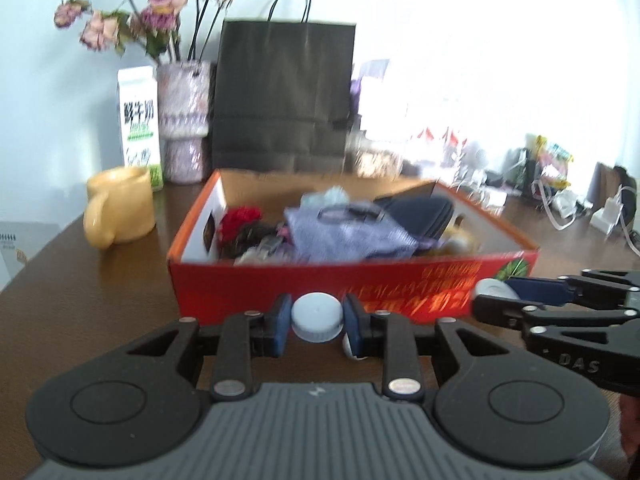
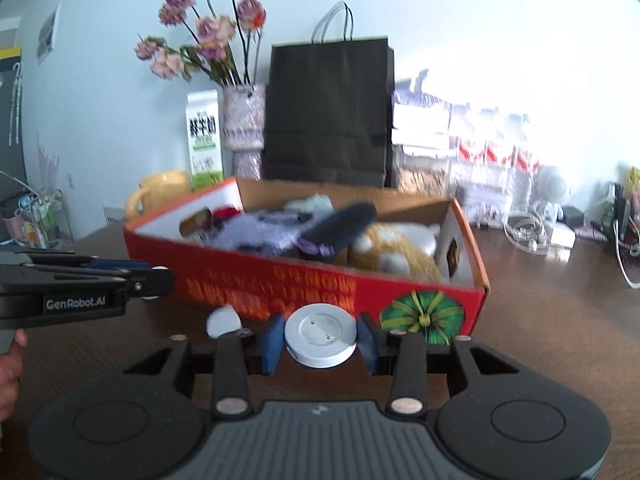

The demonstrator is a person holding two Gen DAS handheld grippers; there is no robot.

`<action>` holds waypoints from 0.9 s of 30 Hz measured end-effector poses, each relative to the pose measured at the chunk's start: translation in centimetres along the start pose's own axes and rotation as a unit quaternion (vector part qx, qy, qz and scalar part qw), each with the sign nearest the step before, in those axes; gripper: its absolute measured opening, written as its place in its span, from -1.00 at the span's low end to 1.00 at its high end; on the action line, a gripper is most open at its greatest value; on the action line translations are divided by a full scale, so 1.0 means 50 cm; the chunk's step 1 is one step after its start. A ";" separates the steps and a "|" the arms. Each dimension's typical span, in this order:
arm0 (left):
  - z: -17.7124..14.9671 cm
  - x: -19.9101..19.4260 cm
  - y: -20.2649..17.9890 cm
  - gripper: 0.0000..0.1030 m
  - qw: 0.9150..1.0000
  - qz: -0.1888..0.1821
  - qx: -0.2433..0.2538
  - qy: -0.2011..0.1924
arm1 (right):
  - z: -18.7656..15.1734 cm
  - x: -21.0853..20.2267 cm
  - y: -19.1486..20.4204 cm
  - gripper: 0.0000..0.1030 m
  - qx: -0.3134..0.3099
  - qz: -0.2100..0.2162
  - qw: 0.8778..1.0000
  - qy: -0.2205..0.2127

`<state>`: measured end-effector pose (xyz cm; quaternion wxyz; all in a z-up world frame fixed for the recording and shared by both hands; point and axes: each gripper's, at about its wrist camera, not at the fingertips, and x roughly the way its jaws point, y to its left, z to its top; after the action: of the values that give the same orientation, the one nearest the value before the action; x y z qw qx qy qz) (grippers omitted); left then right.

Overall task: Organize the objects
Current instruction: 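Carry the cap with the left tool into the box while the right tool drops the puck there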

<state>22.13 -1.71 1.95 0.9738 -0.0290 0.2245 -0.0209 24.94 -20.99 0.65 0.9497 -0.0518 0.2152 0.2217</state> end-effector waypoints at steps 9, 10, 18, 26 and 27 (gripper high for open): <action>0.075 -0.012 -0.013 -0.44 0.999 -0.009 0.003 -0.047 | 0.089 0.004 0.011 -0.26 -0.020 0.004 0.999 -0.044; 0.082 -0.010 -0.013 -0.44 0.999 -0.010 0.002 -0.050 | 0.098 0.008 0.010 -0.26 -0.021 0.004 0.999 -0.047; 0.123 0.027 -0.003 -0.44 0.998 -0.012 -0.007 -0.062 | 0.151 0.057 0.002 -0.26 -0.021 0.005 0.998 -0.062; 0.161 0.097 0.018 -0.44 0.998 -0.010 -0.020 -0.064 | 0.188 0.128 -0.010 -0.26 -0.018 0.004 0.998 -0.066; 0.164 0.107 0.020 -0.44 0.998 -0.010 -0.021 -0.063 | 0.190 0.137 -0.012 -0.26 -0.016 0.005 0.998 -0.066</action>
<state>30.58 -0.59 6.92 0.9850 -0.0532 0.1625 -0.0239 34.43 -16.97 6.26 0.9598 -0.0512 0.1489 0.2326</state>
